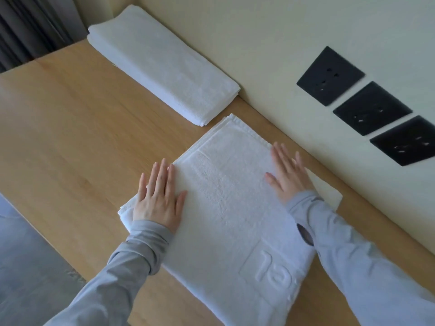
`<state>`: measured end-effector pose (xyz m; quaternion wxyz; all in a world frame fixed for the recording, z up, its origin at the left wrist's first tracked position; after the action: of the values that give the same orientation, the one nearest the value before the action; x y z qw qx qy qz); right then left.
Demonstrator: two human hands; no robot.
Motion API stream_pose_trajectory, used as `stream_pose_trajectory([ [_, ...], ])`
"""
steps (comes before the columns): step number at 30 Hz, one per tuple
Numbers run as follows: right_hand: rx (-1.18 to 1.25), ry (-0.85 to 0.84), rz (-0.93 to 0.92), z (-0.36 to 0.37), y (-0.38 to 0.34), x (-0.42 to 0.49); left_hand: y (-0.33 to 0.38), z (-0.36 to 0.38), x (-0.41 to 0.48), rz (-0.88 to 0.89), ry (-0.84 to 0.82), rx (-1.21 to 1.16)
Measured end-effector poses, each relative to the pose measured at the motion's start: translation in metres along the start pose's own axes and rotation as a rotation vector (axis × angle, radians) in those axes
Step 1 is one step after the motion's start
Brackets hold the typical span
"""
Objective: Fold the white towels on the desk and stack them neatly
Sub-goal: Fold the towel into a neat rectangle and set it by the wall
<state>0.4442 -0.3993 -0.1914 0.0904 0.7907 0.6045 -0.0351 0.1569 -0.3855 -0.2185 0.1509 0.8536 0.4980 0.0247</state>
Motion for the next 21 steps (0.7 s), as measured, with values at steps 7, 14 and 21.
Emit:
stream_pose_trajectory([
  [7,-0.044,0.004,-0.328,0.027,-0.073,-0.124,0.157,0.022,-0.059,0.254,0.066,-0.186],
  [14,-0.023,0.03,-0.371,0.043,-0.035,-0.114,0.159,0.062,-0.071,0.274,-0.057,-0.115],
  [21,-0.133,-0.151,0.129,0.034,0.131,-0.052,0.162,0.068,-0.071,0.23,-0.023,-0.079],
])
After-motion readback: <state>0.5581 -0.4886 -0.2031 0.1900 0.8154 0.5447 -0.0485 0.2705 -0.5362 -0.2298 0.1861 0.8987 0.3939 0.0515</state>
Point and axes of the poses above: each hand's wrist, its own x-axis towards the middle knuckle, its own z-axis out of the palm, y = z × x, the point moved 5 cm from there along x, towards the middle knuckle, and after that the axes turned 14 degrees about z, right-handed, at the moved point
